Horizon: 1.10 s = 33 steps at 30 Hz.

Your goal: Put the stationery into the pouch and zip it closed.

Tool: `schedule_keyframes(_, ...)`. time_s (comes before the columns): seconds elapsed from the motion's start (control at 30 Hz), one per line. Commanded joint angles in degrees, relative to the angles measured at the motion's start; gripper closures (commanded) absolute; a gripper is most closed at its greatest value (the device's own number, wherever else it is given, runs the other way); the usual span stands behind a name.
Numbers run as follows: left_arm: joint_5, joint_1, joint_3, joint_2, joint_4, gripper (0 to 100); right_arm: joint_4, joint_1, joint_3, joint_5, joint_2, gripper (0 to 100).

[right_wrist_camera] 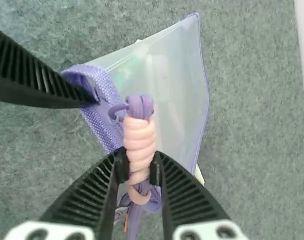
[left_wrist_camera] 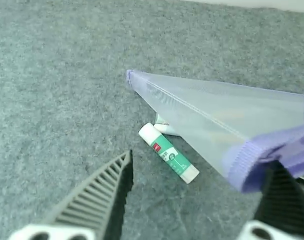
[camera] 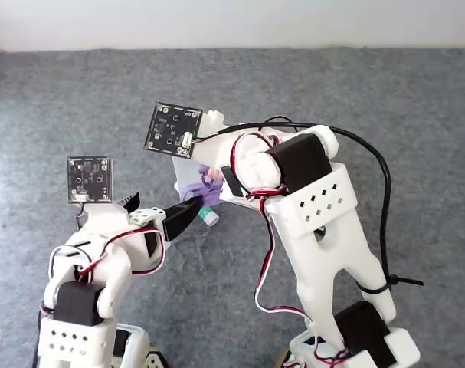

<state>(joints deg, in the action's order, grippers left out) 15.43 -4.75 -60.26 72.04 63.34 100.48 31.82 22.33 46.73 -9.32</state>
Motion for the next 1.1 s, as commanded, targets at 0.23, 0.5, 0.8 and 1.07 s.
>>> schedule_keyframes(0.23, -1.05, 0.00, 0.48, 0.00, -4.57, 78, 2.42, 0.04, 0.26, -0.44, -3.12, 99.0)
schedule_keyframes(0.5, -4.22, -0.09, 1.19, 0.00, -6.51, 79, 2.42, -0.04, 0.26, -0.44, -3.12, 99.0)
schedule_keyframes(0.8, -7.74, -4.92, -0.92, -0.44, -6.86, 79, 2.42, 1.98, -0.97, -0.44, -3.03, 99.0)
schedule_keyframes(1.07, -8.26, -5.19, -5.41, -0.44, -10.55, 85, 2.42, 2.59, -7.38, -0.35, -7.25, 99.0)
